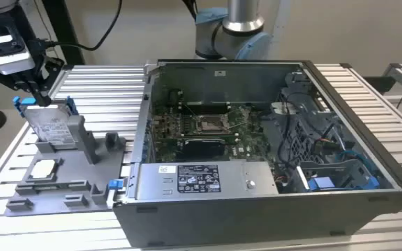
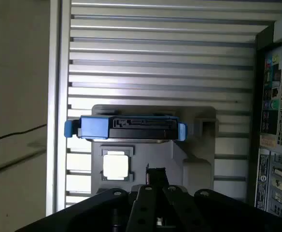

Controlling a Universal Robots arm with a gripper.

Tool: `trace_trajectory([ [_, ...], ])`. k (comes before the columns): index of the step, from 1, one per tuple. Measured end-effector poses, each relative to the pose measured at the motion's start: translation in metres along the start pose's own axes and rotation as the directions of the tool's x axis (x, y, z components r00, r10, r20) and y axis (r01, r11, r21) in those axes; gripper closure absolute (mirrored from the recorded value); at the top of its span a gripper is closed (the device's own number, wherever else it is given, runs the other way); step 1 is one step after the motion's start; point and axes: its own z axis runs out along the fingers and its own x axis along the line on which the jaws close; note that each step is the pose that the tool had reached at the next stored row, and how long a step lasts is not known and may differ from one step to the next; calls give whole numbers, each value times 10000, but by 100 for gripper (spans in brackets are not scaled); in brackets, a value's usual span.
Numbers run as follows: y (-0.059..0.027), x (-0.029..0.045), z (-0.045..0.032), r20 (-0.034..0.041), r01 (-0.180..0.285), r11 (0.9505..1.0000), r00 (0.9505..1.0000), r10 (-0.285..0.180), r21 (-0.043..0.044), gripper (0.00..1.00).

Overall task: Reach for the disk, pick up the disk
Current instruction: 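Reach for the disk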

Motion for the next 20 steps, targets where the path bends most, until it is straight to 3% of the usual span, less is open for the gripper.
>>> trace_trajectory([
  [13,1,0,0,0,-1,10000,10000,1,0,100],
  [20,148,5,6,0,0,10000,10000,0,0,100],
])
